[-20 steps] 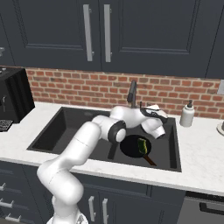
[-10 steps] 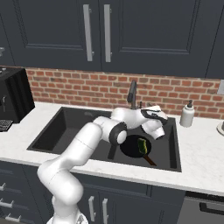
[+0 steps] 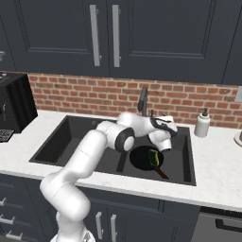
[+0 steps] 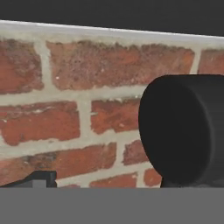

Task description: Pick the pan and sponge and place them into the sink. Then turn on the water.

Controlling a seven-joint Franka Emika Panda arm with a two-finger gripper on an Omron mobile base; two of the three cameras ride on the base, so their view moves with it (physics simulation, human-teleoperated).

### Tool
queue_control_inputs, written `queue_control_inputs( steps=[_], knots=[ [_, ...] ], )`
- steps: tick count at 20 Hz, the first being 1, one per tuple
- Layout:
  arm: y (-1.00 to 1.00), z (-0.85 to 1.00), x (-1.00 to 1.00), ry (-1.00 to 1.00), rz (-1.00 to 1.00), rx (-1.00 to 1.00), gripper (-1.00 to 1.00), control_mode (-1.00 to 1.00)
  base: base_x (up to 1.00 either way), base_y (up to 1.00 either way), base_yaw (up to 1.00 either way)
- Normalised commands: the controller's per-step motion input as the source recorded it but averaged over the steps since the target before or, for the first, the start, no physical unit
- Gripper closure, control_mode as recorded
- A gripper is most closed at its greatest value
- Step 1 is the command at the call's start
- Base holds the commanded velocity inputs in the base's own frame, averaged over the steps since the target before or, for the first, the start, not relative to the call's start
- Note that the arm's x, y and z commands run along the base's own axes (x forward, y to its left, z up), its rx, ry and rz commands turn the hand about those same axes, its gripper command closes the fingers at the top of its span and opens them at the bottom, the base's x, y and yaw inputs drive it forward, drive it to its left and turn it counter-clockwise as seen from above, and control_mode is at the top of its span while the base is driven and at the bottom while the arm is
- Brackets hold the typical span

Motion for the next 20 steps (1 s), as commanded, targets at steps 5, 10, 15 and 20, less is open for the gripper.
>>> queue_control_inputs(
  steps=[5,10,15,20],
  knots=[
    [0.01,0.00,0.13,0.00,-0.20,0.00,-1.00,-1.00,0.00,0.00,0.00],
    [-0.01,0.00,0.19,0.00,-0.16,0.00,-1.00,-1.00,0.00,0.00,0.00],
    [-0.28,0.07,0.31,0.00,-0.07,0.06,-1.00,-1.00,0.00,0.00,0.00],
    [-0.62,0.13,0.36,0.05,-0.03,0.16,-1.00,-1.00,0.00,0.00,0.00]
  ],
)
